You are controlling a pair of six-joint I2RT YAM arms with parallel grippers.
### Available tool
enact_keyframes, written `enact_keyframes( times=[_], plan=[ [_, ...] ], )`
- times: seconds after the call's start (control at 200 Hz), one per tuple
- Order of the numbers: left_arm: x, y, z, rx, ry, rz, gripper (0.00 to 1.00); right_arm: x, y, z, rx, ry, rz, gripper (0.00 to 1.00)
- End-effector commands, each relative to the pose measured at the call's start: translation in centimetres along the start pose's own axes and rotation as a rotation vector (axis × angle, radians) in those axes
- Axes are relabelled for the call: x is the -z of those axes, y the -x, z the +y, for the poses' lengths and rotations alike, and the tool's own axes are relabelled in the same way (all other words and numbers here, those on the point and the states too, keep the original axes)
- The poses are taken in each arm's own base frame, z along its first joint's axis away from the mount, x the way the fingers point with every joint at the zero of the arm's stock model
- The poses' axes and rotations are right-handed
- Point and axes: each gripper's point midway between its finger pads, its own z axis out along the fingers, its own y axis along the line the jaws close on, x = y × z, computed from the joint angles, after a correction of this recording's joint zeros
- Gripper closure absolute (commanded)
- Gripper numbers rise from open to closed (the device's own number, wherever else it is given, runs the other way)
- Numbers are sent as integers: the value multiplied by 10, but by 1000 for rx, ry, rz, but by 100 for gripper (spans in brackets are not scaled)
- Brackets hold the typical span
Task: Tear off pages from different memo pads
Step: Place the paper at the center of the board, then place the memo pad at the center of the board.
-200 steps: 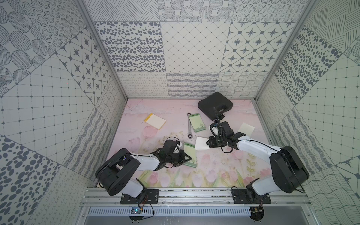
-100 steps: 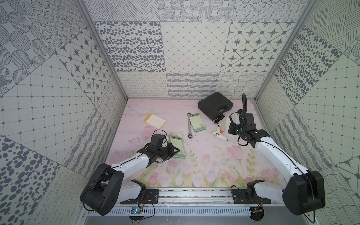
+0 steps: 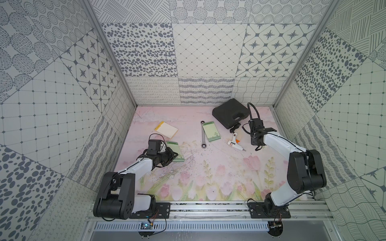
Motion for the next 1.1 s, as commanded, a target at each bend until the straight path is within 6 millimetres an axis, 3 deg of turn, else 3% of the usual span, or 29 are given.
enact_keyframes(
  times=[0.0,0.1,0.15,0.22,0.31,0.49,0.605,0.801,0.946,1.096],
  plan=[
    [-3,21,2,-51,-8,-45,100,1,-14,16,50,72,57,79],
    [-6,29,8,-56,25,-55,100,22,-20,49,-7,315,53,38],
    [-8,32,12,-52,45,-50,100,35,-19,61,-35,418,46,28],
    [-9,38,19,-51,74,-57,99,56,-13,79,-43,542,24,22],
    [-7,49,33,-49,157,-77,73,78,0,102,-51,684,-8,19],
    [13,70,39,-93,294,-156,51,115,37,152,-35,904,-106,17],
    [30,76,23,-107,307,-178,46,119,60,187,-29,964,-131,17],
    [50,68,-5,-139,269,-214,42,98,88,252,9,993,-106,18],
    [51,54,-28,-224,217,-217,41,78,99,287,22,990,-78,17],
    [42,42,-40,-262,177,-192,41,66,98,311,100,917,-76,27]
  ],
)
